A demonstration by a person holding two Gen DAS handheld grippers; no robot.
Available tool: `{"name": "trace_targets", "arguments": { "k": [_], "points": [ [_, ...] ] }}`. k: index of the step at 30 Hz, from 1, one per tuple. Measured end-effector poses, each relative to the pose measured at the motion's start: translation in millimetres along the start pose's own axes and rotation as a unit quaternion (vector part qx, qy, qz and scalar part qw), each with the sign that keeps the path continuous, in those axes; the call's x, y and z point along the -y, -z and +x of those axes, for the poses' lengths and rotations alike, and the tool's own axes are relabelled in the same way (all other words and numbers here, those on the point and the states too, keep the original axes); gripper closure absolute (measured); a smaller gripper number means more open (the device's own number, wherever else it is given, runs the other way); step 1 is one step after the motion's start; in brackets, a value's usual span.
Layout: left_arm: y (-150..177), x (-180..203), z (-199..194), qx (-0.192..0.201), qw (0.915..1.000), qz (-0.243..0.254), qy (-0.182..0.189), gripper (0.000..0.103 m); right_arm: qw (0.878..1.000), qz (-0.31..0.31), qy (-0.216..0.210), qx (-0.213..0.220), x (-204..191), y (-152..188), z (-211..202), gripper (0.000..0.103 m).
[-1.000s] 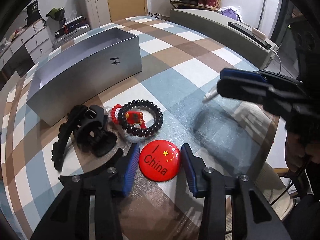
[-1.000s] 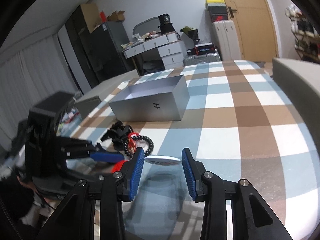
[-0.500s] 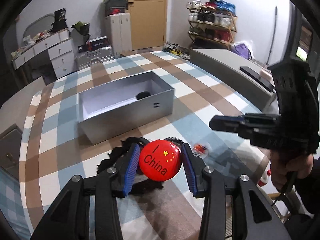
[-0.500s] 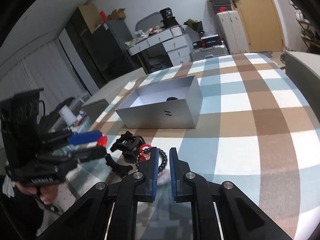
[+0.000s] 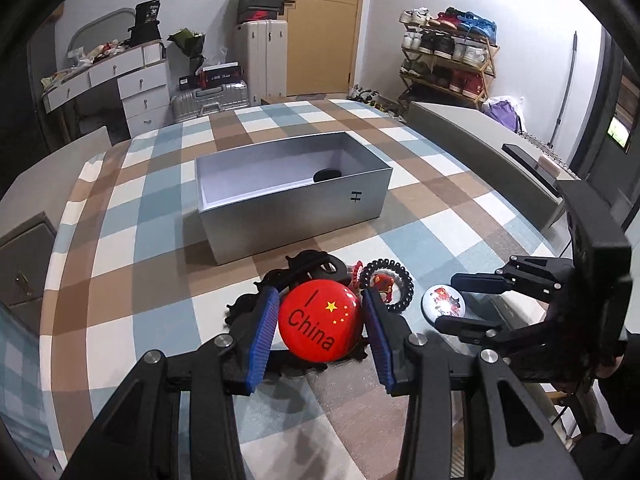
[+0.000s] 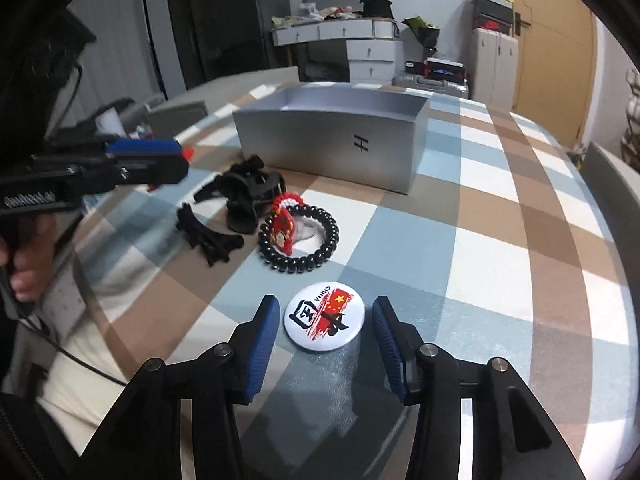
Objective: Organize jewelry
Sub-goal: 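Carry both badges over the grey box and open both tools to drop them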
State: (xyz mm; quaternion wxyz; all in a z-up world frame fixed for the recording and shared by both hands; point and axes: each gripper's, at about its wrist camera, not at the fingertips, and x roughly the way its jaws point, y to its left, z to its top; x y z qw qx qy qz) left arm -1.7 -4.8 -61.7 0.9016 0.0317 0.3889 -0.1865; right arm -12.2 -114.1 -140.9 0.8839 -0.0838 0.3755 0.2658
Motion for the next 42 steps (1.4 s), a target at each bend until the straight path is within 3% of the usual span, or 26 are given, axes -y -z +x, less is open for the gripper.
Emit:
{"name": "trace_targets", "arguments": {
  "k": [3,4,9,14,19,24,31,42],
  "points": [
    [0,-1,-1,0.003,1.0000,0.001,-0.001,0.066,0.999,-0.028,0.027,-0.004,-9,1,4,0.057],
    [-1,-2,-2,0.004,1.0000,0.001,-0.002,0.066,0.999,-0.034,0.029,-0.001,-10,1,4,0.062],
    [-6,-7,-6,0.015,0.9999,-0.005,-0.002,0.066,0.999,-0.031,0.033,0.008,-9,2,0,0.061],
    [-19,-11,-9,0.028,0.9996,0.003,-0.007,0.066,0.999,0.014,-0.009,0.050,5,-10,-16,0.061],
    [-42,-21,-5,0.041,0.9989,0.010,-0.020,0.066,0.992,0.036,-0.047,0.112,15,-57,-33,0.061],
    [-61,-40,13,0.039,0.9991,-0.010,-0.016,0.066,0.988,0.023,-0.060,0.141,20,-107,-23,0.061],
    [-82,-56,45,0.031,0.9993,-0.016,-0.016,0.066,0.990,0.016,-0.073,0.119,31,-149,26,0.061],
    [-90,-58,74,0.009,0.9998,-0.018,0.004,0.066,0.994,0.023,-0.065,0.086,48,-160,67,0.061]
  ]
}}
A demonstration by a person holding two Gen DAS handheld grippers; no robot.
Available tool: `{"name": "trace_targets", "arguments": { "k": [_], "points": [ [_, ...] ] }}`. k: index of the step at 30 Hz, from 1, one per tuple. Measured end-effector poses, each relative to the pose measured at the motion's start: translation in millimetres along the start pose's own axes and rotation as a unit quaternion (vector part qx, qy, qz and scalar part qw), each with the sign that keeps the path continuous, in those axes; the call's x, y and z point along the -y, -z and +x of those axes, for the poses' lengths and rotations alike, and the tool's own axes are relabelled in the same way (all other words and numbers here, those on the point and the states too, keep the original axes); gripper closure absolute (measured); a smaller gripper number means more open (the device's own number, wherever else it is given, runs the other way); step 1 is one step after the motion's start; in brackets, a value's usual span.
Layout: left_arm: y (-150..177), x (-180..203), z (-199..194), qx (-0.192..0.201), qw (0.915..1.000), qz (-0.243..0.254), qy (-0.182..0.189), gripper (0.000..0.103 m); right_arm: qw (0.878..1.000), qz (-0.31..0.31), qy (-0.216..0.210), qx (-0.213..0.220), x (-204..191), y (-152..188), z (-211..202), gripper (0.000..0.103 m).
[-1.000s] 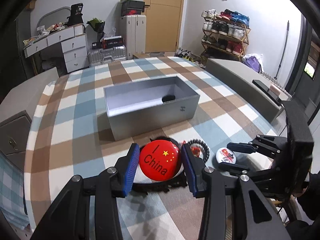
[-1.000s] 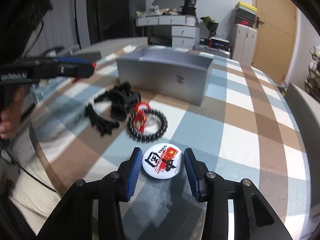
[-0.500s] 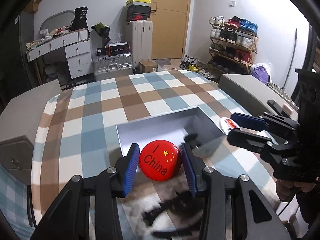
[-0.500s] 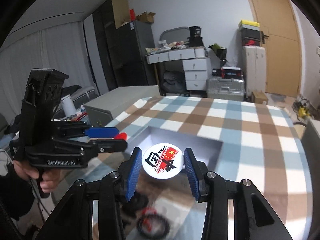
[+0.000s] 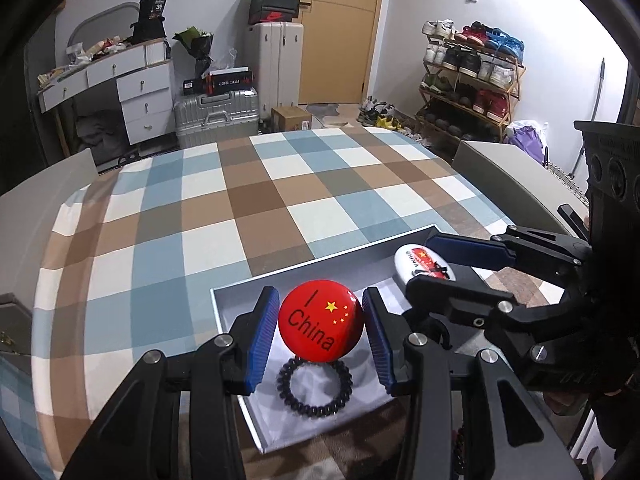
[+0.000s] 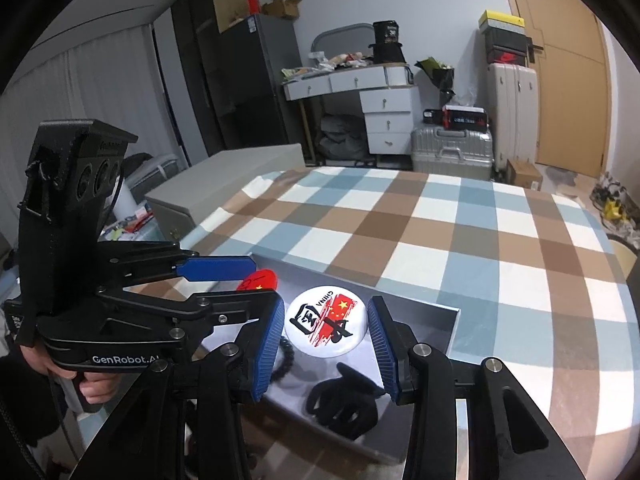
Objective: Organize jewelry
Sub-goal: 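Carry both badges over the grey box and open both tools to drop them, then withdraw both tools from the box toward the remaining jewelry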
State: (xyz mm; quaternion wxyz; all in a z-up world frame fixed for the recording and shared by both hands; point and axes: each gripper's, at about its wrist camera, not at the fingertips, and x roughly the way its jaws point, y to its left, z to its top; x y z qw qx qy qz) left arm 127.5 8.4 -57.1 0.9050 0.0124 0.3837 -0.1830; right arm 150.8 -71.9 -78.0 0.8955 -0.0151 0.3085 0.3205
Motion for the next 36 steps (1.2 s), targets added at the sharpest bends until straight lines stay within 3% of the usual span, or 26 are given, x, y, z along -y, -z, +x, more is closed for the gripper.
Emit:
{"name": "trace_targets", "arguments": {
  "k": [7,8,9,11,28,36],
  "points": [
    [-1,-4,7,-0.006,0.9999,-0.010,0.000,0.065,1.000,0.021,0.004,0.000,7,3,7,0.057],
    [0,-4,6,-0.007,0.9999,-0.011,-0.003,0.059,1.000,0.023,0.007,0.001,8,4,7,0.048],
    [-1,-4,7,-0.009,0.9999,-0.011,-0.005,0.046,1.000,0.026,0.011,0.003,8,4,5,0.044],
    [0,-6,3,-0.003,0.9999,-0.015,-0.006,0.039,0.999,0.030,0.012,0.017,9,6,-2,0.039],
    [8,1,-41,0.035,0.9986,-0.013,-0.039,0.039,0.997,0.029,0.034,0.070,-15,5,-64,0.028],
    [23,-1,-58,0.048,0.9967,-0.040,-0.052,0.038,0.996,0.023,0.029,0.083,-34,20,-86,0.018]
  ]
}}
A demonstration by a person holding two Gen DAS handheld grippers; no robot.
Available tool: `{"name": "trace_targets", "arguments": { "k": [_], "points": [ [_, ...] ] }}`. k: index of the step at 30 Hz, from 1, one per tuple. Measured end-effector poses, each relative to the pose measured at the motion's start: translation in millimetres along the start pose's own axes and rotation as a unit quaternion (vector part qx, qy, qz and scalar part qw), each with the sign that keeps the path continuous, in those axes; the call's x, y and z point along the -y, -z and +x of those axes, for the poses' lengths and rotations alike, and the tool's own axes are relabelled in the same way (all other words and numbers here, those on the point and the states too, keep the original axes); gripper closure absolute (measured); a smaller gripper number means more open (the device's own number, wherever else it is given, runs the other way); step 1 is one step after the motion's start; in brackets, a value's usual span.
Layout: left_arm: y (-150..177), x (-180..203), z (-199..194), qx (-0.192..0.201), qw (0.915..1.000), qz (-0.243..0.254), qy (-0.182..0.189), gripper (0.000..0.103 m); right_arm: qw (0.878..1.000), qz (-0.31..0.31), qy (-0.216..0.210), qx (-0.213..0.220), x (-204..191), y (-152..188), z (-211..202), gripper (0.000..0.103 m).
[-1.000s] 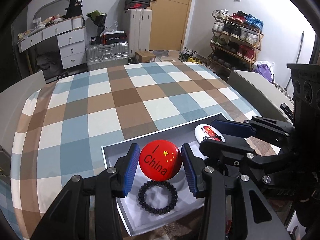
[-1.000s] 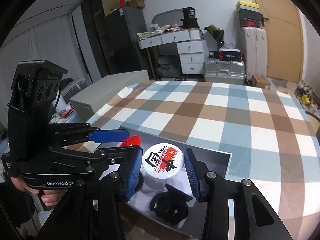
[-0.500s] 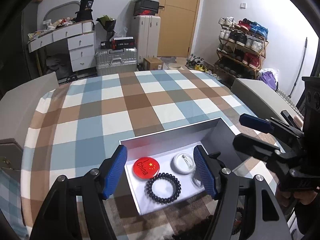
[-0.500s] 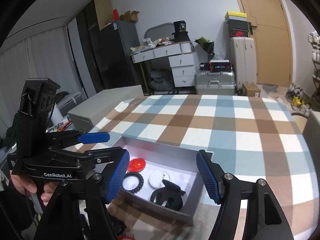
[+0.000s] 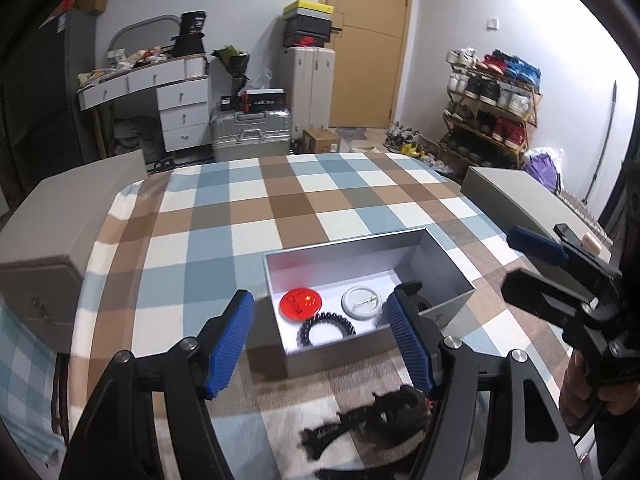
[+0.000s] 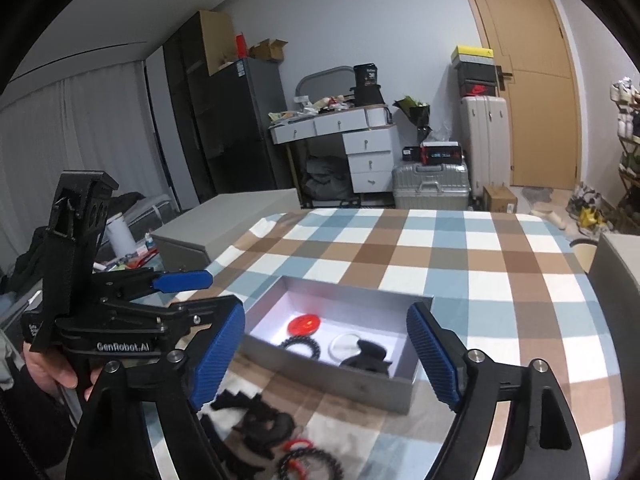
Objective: Organize jewelry
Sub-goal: 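Withdraw both tools from the box toward the remaining jewelry, then grasp the black bead bracelet with the right tool while the left tool grasps the long black hair clip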
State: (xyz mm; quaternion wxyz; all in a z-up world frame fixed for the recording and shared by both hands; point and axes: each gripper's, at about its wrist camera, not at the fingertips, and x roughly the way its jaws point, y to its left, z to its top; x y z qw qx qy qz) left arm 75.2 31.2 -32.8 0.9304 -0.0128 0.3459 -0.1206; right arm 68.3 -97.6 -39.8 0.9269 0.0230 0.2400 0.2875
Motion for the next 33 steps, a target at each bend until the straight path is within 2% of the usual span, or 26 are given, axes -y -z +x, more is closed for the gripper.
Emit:
{"name": "trace_targets", "arguments": {
  "k": [1,3,5,11,15,21,30,33],
  "points": [
    [3,-1,-3,0.006,0.9999,-0.007,-0.011,0.037,1.000,0.000,0.000,-0.001,-2,4,-3,0.015],
    [9,0,-9,0.019,0.9993,-0.005,-0.033,0.025,1.000,0.001,0.001,-0.001,-3,9,-8,0.013],
    [17,2,-16,0.036,0.9979,-0.004,-0.053,0.022,1.000,0.004,-0.003,-0.004,-5,16,-12,0.012],
    [34,-6,-25,0.043,0.9969,-0.041,-0.051,0.021,1.000,0.005,-0.004,-0.019,-8,36,-23,0.012],
    [49,-10,-28,0.039,0.9950,-0.069,-0.061,0.017,0.999,-0.003,-0.013,-0.040,-14,52,-25,0.012],
    [68,-10,-30,0.023,0.9941,-0.076,-0.073,0.016,0.996,-0.002,-0.024,-0.083,-18,81,-15,0.012],
    [89,-13,-28,-0.010,0.9937,-0.085,-0.073,0.016,0.988,0.008,0.007,-0.152,-12,101,13,0.014],
    [92,-11,-27,-0.016,0.9935,-0.085,-0.074,0.016,0.985,0.001,0.022,-0.173,-15,100,21,0.022]
  ]
}}
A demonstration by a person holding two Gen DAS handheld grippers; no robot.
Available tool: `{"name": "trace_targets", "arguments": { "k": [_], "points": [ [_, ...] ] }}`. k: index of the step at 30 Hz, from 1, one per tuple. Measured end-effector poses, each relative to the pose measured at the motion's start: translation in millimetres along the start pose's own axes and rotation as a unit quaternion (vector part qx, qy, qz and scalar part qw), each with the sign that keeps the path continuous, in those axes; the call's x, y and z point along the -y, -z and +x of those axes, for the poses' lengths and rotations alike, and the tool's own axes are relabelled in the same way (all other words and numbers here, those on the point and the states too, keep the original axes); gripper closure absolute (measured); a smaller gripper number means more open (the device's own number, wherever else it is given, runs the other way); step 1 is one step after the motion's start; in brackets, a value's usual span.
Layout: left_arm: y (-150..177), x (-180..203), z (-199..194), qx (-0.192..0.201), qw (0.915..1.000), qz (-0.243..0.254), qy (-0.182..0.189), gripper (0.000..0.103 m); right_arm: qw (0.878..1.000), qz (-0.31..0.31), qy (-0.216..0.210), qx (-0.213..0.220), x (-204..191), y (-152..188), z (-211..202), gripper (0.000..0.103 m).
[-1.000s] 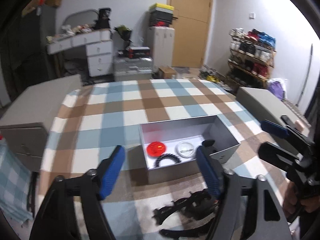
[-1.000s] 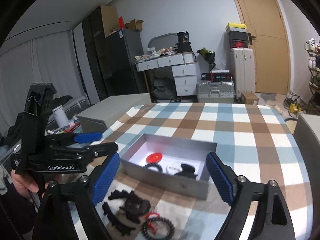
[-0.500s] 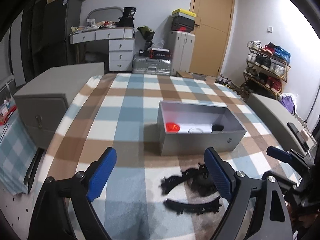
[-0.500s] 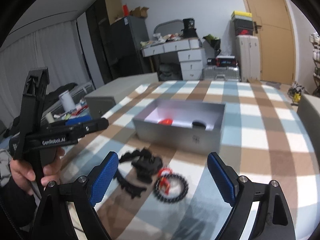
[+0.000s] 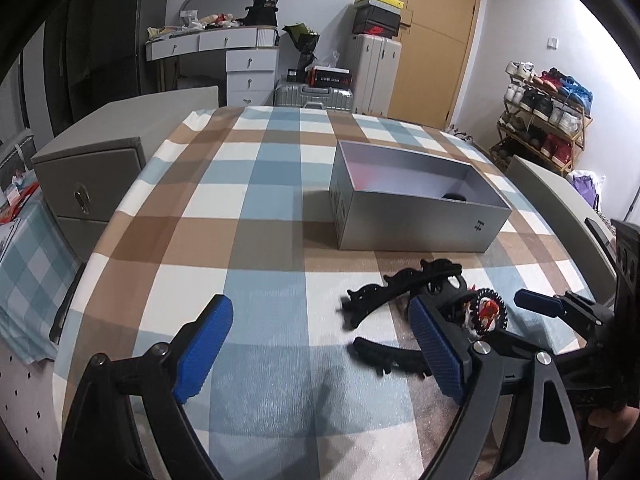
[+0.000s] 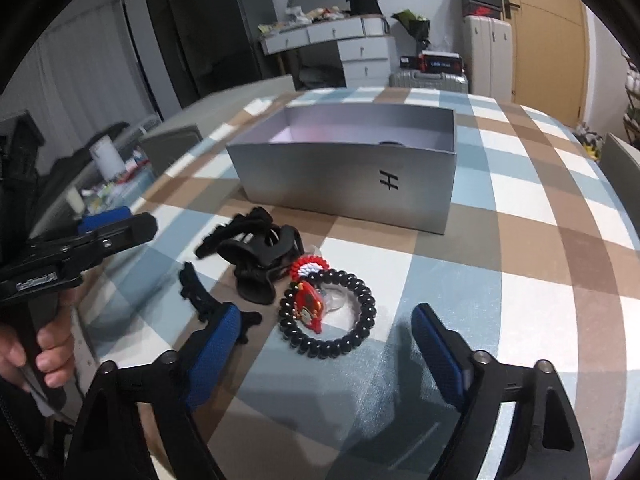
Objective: Organize jewelry
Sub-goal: 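Grasp the black bead bracelet with the right tool while the left tool grasps the long black hair clip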
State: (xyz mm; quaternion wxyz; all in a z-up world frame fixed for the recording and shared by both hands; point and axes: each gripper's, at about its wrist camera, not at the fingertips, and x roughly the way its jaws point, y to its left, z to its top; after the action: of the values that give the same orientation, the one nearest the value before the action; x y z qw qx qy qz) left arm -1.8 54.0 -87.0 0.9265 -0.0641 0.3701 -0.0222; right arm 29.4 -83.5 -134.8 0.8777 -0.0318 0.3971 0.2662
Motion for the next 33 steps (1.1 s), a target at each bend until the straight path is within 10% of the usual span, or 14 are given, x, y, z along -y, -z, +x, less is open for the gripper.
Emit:
{"name": "trace_targets", "arguments": {
  "k": [11,33],
  "points": [
    [5,1,0,-0.010,1.0000,0.001,-0.001,0.016,0.999,-0.011,0.032,-0.018,-9,-5,10,0.049],
    [13,14,7,-0.055,0.9976,0.006,0.042,0.016,0.997,0.008,0.003,0.082,-1,-12,-29,0.053]
  ]
}}
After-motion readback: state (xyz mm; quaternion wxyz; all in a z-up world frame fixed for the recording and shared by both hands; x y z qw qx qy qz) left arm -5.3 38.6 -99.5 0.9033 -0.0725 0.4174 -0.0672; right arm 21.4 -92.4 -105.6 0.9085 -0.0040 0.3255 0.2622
